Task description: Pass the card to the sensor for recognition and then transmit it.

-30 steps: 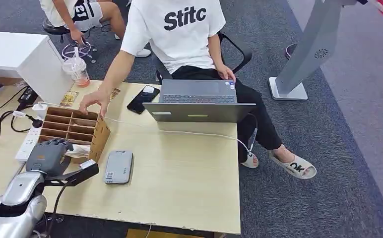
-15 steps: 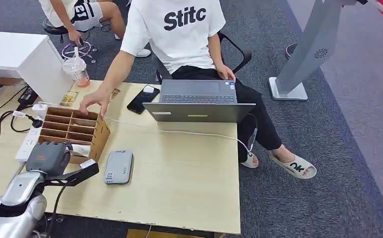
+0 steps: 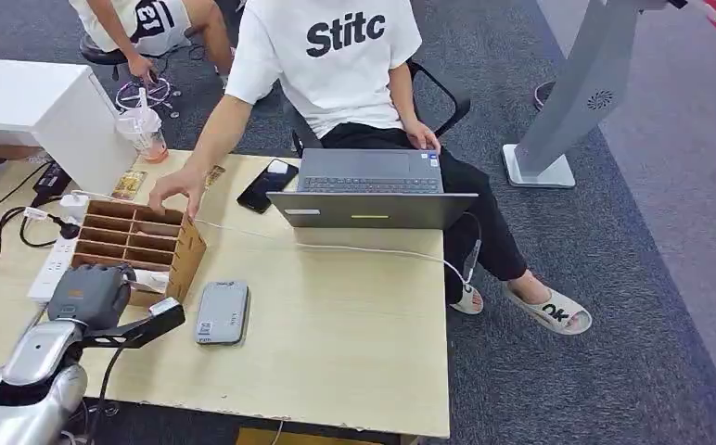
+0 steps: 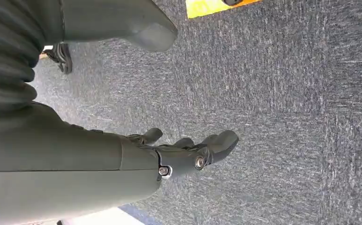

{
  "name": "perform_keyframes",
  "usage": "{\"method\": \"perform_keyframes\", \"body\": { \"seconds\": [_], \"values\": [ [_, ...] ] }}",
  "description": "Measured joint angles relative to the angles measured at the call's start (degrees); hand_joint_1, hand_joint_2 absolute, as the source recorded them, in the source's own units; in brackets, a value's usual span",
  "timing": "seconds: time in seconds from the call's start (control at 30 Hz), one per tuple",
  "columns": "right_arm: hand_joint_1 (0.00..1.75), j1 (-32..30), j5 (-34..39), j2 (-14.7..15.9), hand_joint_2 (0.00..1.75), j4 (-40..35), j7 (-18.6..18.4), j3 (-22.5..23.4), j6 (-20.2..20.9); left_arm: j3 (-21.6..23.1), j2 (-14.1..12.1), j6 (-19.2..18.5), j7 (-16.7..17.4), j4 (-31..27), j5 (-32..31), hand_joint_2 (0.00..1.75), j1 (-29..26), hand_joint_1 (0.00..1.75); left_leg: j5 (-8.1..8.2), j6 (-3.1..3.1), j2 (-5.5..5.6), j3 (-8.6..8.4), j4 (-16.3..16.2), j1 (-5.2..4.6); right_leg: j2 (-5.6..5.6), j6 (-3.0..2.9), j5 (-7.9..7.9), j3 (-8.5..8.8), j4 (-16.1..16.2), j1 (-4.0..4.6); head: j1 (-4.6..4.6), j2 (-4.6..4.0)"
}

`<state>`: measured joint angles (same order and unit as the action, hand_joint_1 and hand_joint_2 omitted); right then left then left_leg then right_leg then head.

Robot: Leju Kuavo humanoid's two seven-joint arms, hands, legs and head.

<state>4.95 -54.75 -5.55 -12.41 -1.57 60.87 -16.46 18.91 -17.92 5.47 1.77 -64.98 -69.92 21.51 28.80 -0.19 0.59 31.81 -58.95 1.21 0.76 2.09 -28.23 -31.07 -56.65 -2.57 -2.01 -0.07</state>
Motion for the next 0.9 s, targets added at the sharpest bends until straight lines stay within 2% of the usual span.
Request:
{"method": "perform_keyframes", "body": {
  "seconds": [0.33,0.6,0.9],
  "values": [
    [0.00,0.0,-0.7,0.0,1.75,0.0,0.0,0.0,-0.2,-0.6,0.2,3.7,0.2,-3.1,1.4,1.75,1.7,1.75,0.00,0.00,0.01,0.00,0.0,0.00,0.00,0.00,0.00,0.01,0.0,0.00,0.00,0.00],
    [0.00,0.0,-1.0,0.0,1.75,0.0,0.0,0.0,-0.2,-2.7,-0.5,3.9,0.0,-6.2,2.2,1.75,3.1,1.75,0.00,0.00,0.01,-0.01,0.0,0.00,0.00,0.00,0.00,0.01,0.0,0.00,0.00,0.00],
    [0.00,0.0,-1.0,0.0,1.75,0.0,0.0,0.0,-0.2,-3.4,-0.7,3.9,0.0,-6.9,2.2,1.75,3.6,1.75,0.00,0.00,0.01,-0.01,0.0,0.00,0.00,0.00,0.00,0.01,0.0,0.00,0.00,0.00]
  ]
}}
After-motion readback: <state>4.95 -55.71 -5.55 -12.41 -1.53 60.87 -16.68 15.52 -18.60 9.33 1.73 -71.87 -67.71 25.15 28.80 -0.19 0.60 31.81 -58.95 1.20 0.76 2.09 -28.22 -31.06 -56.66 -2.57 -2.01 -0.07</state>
